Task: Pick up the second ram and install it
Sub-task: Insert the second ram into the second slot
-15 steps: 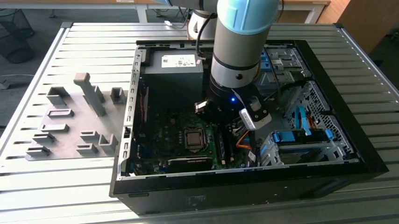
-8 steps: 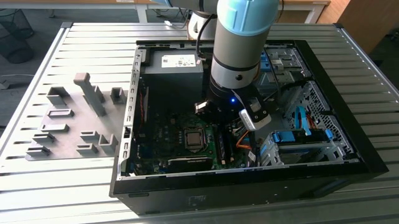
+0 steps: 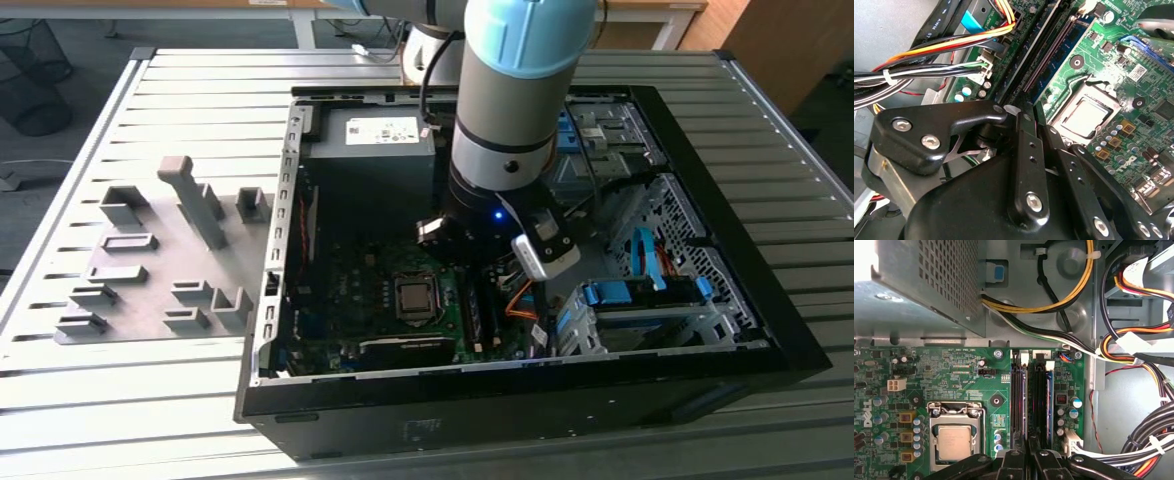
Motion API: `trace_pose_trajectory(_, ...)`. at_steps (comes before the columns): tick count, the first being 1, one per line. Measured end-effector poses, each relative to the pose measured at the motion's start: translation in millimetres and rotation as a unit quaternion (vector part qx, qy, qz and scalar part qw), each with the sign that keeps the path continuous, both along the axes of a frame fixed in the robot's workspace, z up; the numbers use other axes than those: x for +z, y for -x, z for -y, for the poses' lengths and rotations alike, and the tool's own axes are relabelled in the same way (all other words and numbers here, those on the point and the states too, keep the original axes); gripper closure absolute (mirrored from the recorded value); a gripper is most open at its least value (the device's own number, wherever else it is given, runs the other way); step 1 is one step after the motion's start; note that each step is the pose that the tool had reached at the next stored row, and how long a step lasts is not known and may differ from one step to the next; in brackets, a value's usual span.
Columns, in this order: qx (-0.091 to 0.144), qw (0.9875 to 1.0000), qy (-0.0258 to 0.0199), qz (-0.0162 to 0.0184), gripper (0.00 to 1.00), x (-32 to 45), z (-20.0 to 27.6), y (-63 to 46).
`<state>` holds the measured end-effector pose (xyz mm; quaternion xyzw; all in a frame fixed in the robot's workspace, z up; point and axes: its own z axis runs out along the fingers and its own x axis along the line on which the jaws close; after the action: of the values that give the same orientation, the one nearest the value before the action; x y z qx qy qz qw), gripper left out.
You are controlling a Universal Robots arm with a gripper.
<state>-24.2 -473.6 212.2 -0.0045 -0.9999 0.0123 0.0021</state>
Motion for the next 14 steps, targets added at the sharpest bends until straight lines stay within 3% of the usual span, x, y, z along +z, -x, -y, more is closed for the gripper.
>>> trace_pose_trajectory(14,0.000,1.0000,0.0001,-0.0002,0.86,-0.5,-0.2,0.0)
